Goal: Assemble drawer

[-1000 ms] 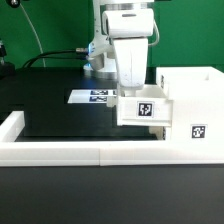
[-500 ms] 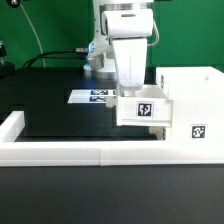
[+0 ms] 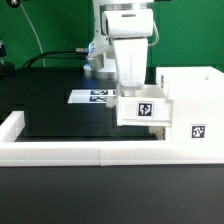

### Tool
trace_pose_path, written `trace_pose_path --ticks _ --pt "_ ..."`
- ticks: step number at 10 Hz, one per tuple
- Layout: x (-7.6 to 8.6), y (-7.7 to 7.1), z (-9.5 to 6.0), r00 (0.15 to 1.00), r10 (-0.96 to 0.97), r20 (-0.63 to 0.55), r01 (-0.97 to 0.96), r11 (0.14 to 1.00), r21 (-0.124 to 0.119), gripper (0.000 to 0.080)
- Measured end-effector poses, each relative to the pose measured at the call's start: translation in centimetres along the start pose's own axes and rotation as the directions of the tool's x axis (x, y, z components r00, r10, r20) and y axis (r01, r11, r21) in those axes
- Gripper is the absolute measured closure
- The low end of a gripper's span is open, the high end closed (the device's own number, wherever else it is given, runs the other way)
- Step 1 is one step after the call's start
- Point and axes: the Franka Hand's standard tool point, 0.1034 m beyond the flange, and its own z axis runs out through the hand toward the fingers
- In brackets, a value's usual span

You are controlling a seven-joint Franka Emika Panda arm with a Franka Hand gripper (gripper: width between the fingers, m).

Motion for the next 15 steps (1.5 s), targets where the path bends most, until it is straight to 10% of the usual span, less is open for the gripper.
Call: trace_pose_path --ticks 15 --pt "-0.03 0.11 0.1 0.999 -0.038 0.008 0.038 0.999 -0.007 0.0757"
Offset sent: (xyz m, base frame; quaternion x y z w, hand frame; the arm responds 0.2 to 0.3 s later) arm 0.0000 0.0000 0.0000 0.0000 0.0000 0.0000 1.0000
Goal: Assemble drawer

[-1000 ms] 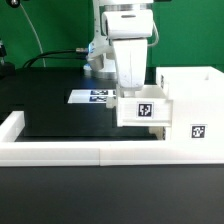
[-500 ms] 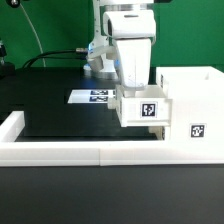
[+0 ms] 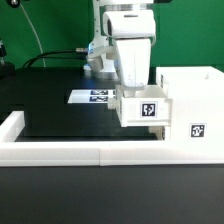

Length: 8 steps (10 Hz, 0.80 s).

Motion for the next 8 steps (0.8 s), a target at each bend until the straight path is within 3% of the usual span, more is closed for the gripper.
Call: trace_pose_path --ticks 8 --pt "-0.02 -0.16 0.07 0.998 0.063 0.002 -0.063 0.998 0.007 0.0757"
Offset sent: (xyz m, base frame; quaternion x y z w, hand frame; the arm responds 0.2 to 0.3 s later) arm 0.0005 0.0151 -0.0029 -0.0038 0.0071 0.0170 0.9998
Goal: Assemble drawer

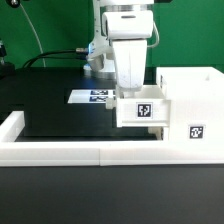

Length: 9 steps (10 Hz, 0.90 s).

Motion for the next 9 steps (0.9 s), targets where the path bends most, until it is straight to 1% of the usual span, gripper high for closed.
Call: trace_pose_path --ticks 3,9 --pt "0.95 -0.01 0.0 0.999 0.044 -0.002 -0.044 0.999 0.0 0.0757" --pt "0.96 -0.02 0.01 0.998 0.07 -0.002 -0.07 0.998 0.0 0.0757"
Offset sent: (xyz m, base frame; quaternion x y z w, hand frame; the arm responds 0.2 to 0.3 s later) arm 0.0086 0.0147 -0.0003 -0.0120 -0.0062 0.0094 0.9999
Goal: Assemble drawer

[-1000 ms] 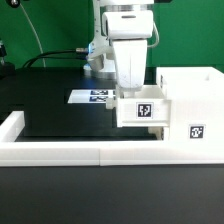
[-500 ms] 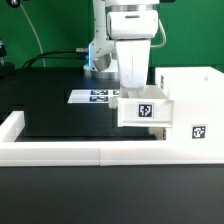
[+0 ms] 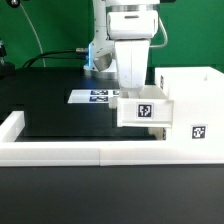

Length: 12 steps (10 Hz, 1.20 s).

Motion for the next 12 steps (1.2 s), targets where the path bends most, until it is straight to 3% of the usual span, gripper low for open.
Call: trace_pose_path --ticks 2,4,12 --pt "-1.24 0.13 -0.02 0.998 -0.058 0.005 0.058 0.998 0.002 0.0757" --pt "-0.59 0.12 0.01 0.996 -0.091 0.009 0.091 0.996 -0.003 0.0757" --pt "-0.97 0.21 0.0 0.992 -0.121 0.019 0.121 0.993 -0.007 0.0757"
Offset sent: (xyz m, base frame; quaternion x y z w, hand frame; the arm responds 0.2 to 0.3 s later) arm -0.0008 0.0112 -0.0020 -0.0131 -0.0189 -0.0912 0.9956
